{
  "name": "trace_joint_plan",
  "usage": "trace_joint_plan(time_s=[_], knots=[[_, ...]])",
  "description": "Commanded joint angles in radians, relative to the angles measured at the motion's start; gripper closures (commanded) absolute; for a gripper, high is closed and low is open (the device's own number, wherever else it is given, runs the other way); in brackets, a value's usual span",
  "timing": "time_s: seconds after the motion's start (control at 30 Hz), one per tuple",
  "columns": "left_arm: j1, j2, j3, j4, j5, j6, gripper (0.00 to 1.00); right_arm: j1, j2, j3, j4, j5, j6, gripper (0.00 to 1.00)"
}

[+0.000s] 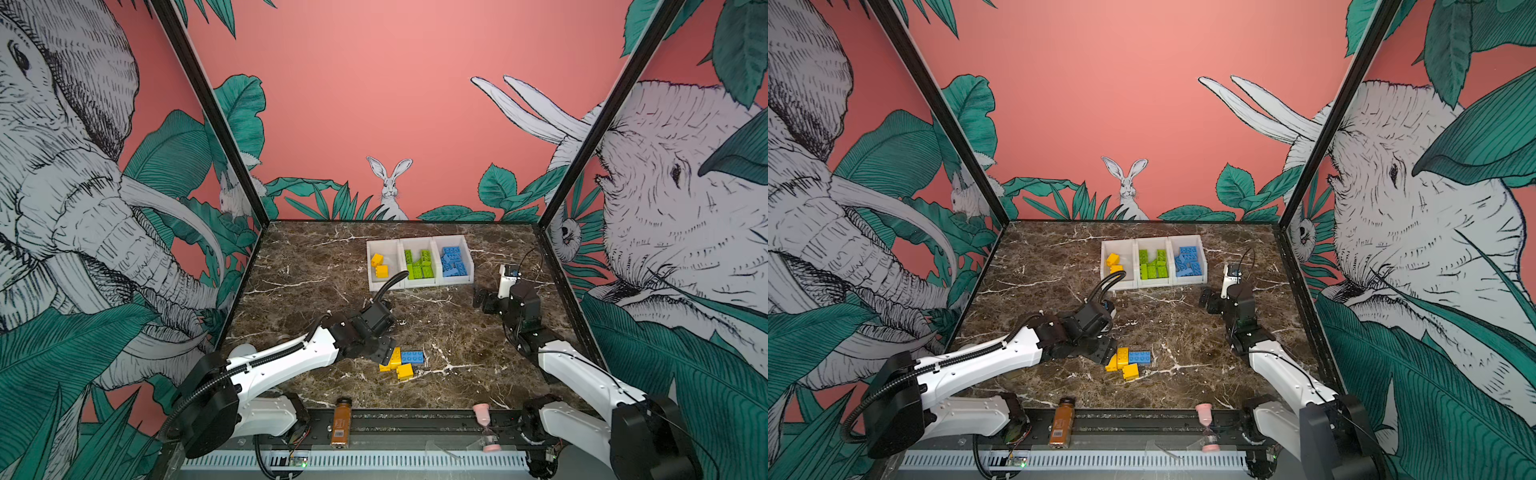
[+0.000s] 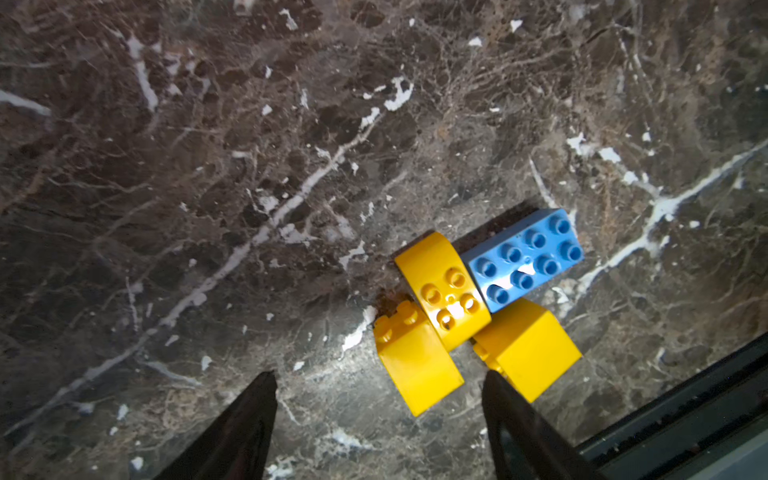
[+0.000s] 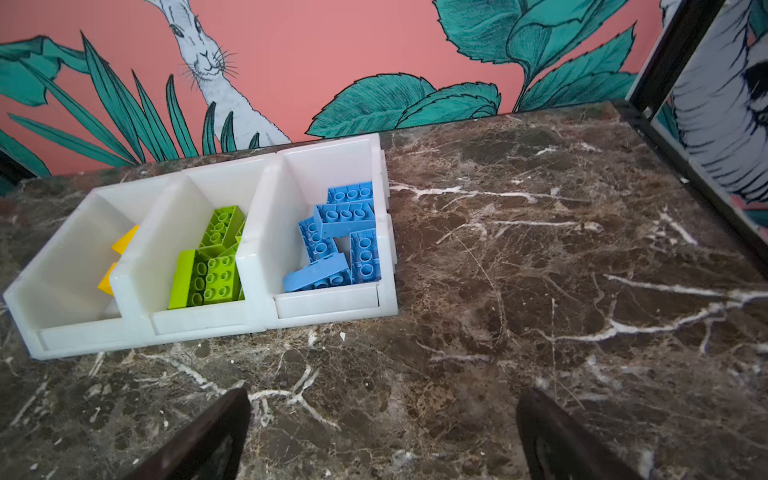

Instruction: Sort the legos into containers by color

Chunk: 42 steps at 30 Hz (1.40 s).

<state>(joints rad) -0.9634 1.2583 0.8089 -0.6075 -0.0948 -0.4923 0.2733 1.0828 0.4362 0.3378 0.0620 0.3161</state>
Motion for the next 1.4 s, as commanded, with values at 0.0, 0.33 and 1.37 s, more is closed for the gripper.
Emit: trace_joint_plan(time_s=[0.0,0.33,1.37], knots=[[-0.020,0.016,-0.019,0.011,-0.006,-0.095,0.26,-0.002,0.021,-0.024,0.124,-0.060,0.035,0.02],[-0.089,0.076,-0.066,0.087,-0.035,-0.163,0.28,-0.002,0.034,-0.054,0.151,-0.038,0.062,0.02],[-0.089,0.108,-0.114,0.142,-0.063,-0.204,0.57,0.000,0.144,-0.016,0.174,-0.122,0.123,0.02]])
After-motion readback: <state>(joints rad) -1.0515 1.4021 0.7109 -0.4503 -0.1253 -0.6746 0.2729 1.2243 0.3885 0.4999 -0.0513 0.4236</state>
